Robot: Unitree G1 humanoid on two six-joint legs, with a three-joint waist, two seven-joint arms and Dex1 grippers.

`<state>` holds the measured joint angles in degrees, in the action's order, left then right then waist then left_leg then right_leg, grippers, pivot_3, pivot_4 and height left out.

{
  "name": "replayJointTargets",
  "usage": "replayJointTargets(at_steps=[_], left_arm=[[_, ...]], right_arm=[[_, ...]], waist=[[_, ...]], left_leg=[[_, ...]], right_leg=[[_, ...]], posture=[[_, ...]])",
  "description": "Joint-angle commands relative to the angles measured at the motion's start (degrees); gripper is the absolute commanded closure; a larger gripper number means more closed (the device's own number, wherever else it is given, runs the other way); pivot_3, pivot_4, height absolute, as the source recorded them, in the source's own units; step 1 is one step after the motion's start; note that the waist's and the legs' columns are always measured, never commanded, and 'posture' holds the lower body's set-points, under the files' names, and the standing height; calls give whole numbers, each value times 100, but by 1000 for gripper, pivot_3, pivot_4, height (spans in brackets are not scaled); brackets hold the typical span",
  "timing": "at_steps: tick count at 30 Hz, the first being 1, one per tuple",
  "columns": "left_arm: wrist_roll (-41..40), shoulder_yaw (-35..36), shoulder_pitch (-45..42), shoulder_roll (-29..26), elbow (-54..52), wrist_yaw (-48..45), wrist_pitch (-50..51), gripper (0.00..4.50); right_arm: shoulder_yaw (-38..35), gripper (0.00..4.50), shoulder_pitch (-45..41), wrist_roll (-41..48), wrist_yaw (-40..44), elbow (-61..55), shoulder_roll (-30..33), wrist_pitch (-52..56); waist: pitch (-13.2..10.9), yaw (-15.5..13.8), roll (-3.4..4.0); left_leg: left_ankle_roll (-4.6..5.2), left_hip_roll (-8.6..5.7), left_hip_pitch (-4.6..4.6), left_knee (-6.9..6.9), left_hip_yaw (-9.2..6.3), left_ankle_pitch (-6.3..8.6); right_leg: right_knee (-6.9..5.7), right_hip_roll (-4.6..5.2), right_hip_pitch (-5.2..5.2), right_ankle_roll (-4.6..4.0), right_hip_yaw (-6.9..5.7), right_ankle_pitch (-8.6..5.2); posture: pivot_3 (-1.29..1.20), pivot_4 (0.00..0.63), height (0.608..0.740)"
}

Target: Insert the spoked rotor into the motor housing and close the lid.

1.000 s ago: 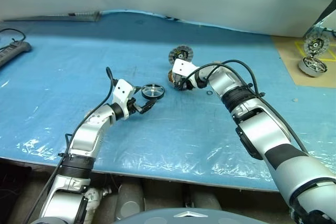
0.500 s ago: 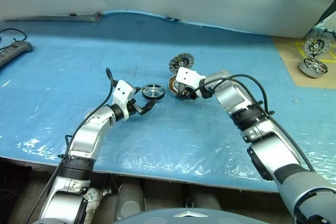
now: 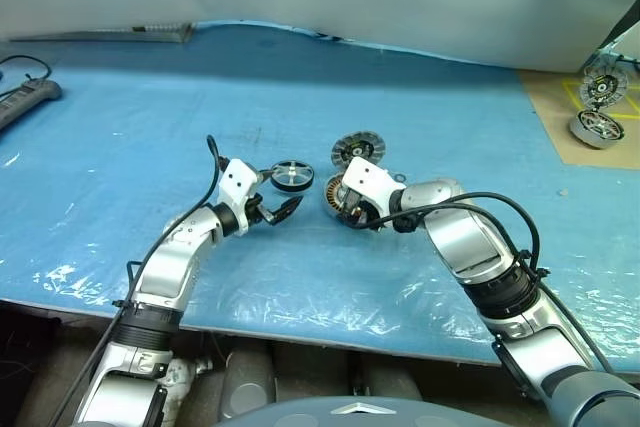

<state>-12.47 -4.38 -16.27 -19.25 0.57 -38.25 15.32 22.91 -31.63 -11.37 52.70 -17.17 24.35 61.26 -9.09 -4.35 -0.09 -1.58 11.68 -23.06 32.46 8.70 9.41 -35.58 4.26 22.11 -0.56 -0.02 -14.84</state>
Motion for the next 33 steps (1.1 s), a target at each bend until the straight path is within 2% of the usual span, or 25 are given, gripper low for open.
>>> replayJointTargets(at_steps=[1, 6, 17, 25, 33], left_arm=[[10, -13, 54, -60, -199, -89, -234, 0], [61, -40, 128, -110, -119, -161, -370, 0], [69, -50, 174, -107, -39, -256, -441, 0], [83, -63, 164, -62, 14, -274, -472, 0], [17, -53, 167, -80, 40, -388, -471, 0]], right_arm=[[23, 2689, 193, 402, -139, -359, -145, 698], [-52, 2689, 236, 750, -449, -837, -339, 1400], [-423, 2689, -17, 1589, -986, -1301, -586, 2190], [-841, 16, -559, 2216, -1348, -1396, -887, 2589], [-1352, 16, -919, 3062, -1299, -1627, -720, 3113]], waist=[[0, 4, 0], [0, 14, 1], [-1, 28, 2], [-4, 24, 7], [-4, -8, 7]], left_leg=[[0, 0, 0, -1, 0, 0], [-1, -1, 1, -10, -3, 0], [-4, -3, 2, -17, -5, 0], [-5, -6, -4, -18, -5, 0], [-6, -8, -3, -18, -5, -1]], right_leg=[[1, 0, 0, 4, 1, 3], [6, 0, 3, 15, 2, 8], [7, 0, 10, 18, 8, 9], [5, 0, 18, 19, 11, 10], [4, 0, 17, 21, 10, 11]], posture=[[0, 150, 740], [0, 150, 740], [0, 150, 740], [0, 150, 740], [0, 150, 740]])
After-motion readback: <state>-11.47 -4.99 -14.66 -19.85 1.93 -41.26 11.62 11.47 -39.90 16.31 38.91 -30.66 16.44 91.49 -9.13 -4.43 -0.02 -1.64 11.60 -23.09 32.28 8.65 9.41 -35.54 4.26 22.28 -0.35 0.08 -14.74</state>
